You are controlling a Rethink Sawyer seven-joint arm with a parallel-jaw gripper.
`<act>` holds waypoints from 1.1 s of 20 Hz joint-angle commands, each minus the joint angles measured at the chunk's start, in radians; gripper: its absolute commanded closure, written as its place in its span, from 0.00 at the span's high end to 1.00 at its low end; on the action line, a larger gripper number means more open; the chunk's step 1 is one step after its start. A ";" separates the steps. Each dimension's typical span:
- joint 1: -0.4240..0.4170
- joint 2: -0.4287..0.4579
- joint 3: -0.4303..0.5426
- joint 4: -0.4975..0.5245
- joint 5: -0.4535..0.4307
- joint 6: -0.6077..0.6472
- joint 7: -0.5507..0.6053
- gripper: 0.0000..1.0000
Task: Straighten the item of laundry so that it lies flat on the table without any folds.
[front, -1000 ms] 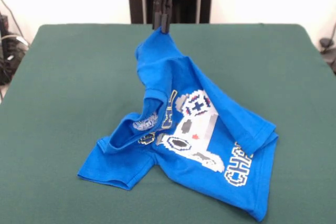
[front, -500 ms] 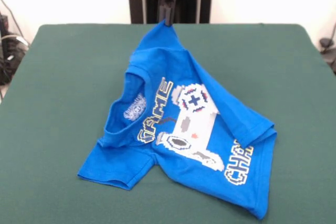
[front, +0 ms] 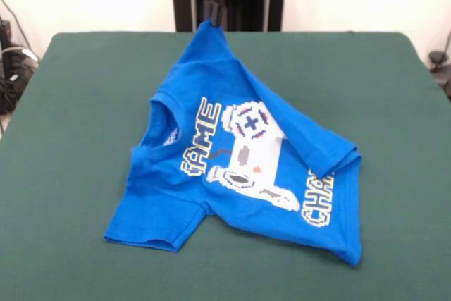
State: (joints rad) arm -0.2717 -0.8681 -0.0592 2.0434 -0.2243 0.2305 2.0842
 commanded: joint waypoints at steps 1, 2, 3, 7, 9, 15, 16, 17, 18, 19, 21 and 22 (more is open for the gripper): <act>0.021 -0.023 0.008 0.108 0.076 -0.031 0.211 0.00; 0.020 -0.028 0.010 0.111 0.078 -0.029 0.208 0.00; 0.019 -0.032 0.011 0.115 0.081 -0.027 0.205 0.00; 0.047 -0.051 -0.009 0.124 0.104 -0.009 0.220 0.00; 0.084 -0.052 -0.028 0.128 0.120 -0.012 0.242 0.00; 0.198 -0.020 -0.070 0.138 0.209 -0.035 0.311 0.00; 0.223 -0.007 -0.082 0.132 0.225 -0.040 0.323 0.00; 0.235 0.000 -0.087 0.130 0.236 -0.045 0.325 0.00; 0.254 0.011 -0.093 0.129 0.257 -0.055 0.332 0.00; 0.263 0.017 -0.094 0.130 0.270 -0.060 0.335 0.00; 0.278 0.033 -0.092 0.134 0.301 -0.081 0.335 0.00; 0.275 0.039 -0.083 0.137 0.310 -0.095 0.327 0.00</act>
State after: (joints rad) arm -0.0450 -0.9185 -0.1629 2.0928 -0.0149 0.2118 2.0842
